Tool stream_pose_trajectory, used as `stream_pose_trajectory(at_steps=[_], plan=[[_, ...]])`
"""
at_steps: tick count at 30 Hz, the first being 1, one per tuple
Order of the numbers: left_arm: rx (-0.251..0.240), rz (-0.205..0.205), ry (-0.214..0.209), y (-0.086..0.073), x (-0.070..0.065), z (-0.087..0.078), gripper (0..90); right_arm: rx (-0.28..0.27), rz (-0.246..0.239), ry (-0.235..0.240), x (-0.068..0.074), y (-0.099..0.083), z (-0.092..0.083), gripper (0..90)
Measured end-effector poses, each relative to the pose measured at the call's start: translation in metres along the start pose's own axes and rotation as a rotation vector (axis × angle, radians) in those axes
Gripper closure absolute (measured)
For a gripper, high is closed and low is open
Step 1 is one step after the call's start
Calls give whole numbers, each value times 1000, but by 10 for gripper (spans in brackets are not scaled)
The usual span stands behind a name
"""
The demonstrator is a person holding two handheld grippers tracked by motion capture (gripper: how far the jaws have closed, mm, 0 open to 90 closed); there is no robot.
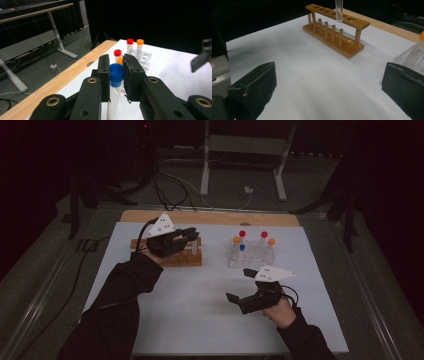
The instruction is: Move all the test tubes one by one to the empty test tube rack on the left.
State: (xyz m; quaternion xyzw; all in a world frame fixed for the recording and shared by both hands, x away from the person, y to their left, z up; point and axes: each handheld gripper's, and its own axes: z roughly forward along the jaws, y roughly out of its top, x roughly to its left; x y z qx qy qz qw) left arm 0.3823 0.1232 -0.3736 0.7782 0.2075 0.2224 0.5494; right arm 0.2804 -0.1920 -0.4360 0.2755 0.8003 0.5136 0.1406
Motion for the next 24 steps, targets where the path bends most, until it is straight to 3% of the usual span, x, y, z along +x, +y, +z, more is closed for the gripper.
stream_pose_trajectory(at_steps=[8,14,18,22,24], plan=[[2,-16,72,2,19,9,781,-7,-39,-17,2,0,0,0],[25,-17,140,-5,28,20,781,15,-35,-19,0,-1,1,0],[25,-23,159,-9,31,25,781,15,-36,-24,-1,-1,0,0],[10,-67,175,-19,38,31,781,10,-38,-28,0,-1,-1,0],[15,-66,182,-21,39,32,781,5,-44,-28,0,-1,-1,0]])
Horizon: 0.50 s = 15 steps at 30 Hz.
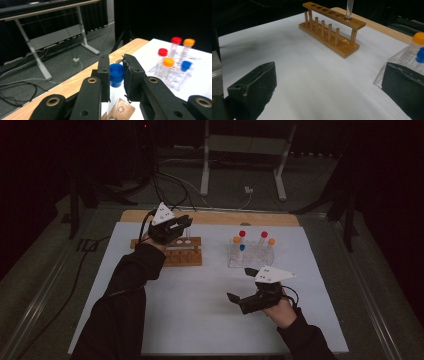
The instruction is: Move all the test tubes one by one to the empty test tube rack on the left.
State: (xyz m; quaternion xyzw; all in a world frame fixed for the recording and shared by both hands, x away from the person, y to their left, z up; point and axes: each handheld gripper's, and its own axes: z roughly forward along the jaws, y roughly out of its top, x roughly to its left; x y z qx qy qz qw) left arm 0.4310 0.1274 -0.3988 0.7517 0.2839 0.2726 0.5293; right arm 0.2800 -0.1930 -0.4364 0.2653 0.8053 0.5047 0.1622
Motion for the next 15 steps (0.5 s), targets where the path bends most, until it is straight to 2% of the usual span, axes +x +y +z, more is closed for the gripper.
stream_pose_trajectory(at_steps=[5,9,15], plan=[[20,-50,5,-17,4,10,781,-18,-12,2,0,0,-1,0],[27,-69,6,-24,4,12,781,-18,-9,2,0,-1,-1,0],[47,-101,5,-41,2,18,781,41,8,13,-1,-1,2,0]])
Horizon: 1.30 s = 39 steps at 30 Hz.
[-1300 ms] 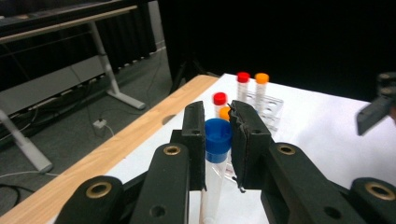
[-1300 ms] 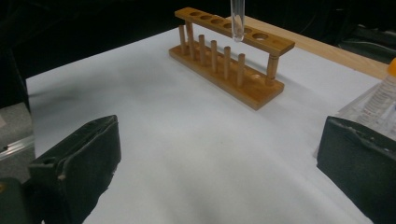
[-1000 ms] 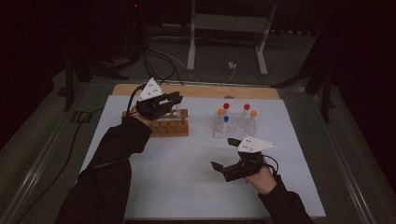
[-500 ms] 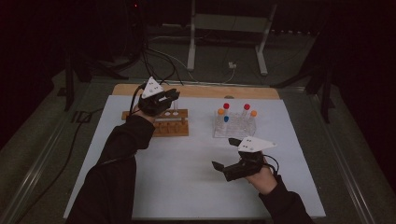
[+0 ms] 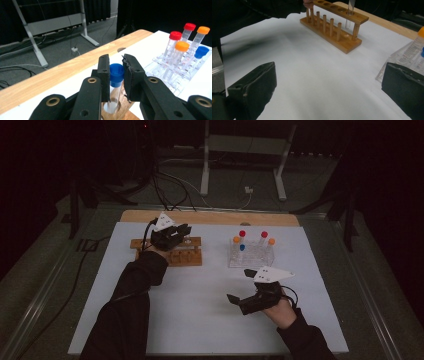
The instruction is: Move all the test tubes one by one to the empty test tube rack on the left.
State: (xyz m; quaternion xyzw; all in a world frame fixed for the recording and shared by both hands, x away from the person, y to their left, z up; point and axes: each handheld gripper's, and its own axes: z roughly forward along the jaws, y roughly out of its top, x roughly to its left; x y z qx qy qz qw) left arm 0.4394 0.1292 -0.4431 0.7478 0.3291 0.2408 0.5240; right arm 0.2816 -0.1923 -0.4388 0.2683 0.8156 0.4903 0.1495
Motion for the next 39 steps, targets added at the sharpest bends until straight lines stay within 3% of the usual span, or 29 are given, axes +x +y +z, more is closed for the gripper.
stream_pose_trajectory(at_steps=[8,25,28,32,33,35,38,39], plan=[[19,-15,-4,-13,-1,7,780,-20,-13,-5,3,1,-1,0],[48,-24,-27,-14,1,8,750,-74,-22,-17,6,8,-8,0],[35,-35,-37,-12,1,5,573,-91,-17,-19,4,11,-12,0],[26,-37,-15,-2,-1,-8,329,-117,-11,-34,-2,15,-18,0],[21,-40,-41,4,-2,-16,291,-122,-15,-46,-3,16,-19,0],[26,-36,-48,7,-2,-21,211,-135,-17,-80,-6,19,-23,0],[36,-20,-77,12,-6,-35,135,-142,-12,-88,-11,23,-25,0],[34,-26,-110,12,-10,-46,87,-145,3,-99,-16,27,-27,0]])
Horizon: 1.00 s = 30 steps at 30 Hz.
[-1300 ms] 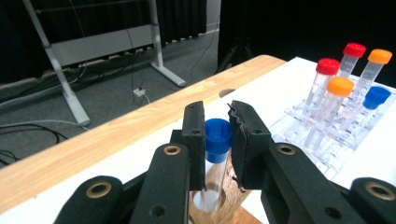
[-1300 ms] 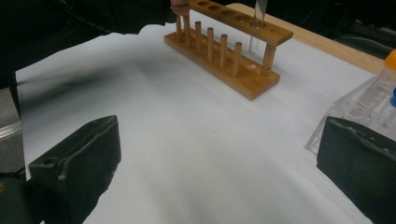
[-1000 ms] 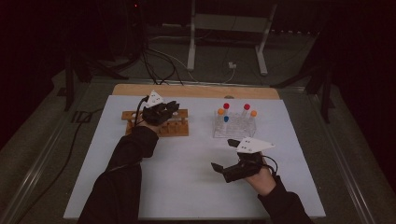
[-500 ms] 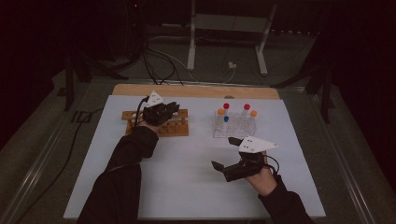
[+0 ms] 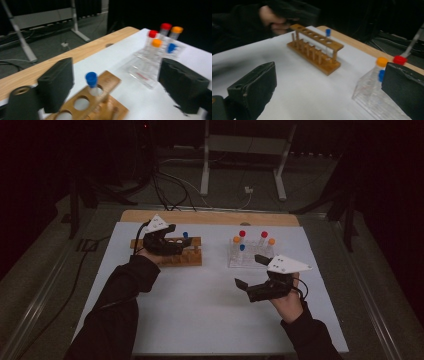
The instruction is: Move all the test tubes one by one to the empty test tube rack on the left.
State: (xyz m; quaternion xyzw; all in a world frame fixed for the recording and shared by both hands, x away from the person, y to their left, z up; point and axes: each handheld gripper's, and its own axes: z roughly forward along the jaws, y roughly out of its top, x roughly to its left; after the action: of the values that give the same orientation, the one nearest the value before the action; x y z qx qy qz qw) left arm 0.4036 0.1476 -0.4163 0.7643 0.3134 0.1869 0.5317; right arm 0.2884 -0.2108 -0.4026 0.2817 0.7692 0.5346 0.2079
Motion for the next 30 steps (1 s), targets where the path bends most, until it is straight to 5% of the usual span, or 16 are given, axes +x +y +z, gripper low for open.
stream_pose_trajectory(at_steps=[8,17,30], plan=[[9,18,-76,-14,-20,-31,18,-14,66,-52,-24,8,6,0],[-23,16,-139,-41,-48,-66,18,42,125,-113,-45,-1,31,14],[-9,25,-164,-78,-73,-88,18,214,151,-208,-64,-33,65,316]])
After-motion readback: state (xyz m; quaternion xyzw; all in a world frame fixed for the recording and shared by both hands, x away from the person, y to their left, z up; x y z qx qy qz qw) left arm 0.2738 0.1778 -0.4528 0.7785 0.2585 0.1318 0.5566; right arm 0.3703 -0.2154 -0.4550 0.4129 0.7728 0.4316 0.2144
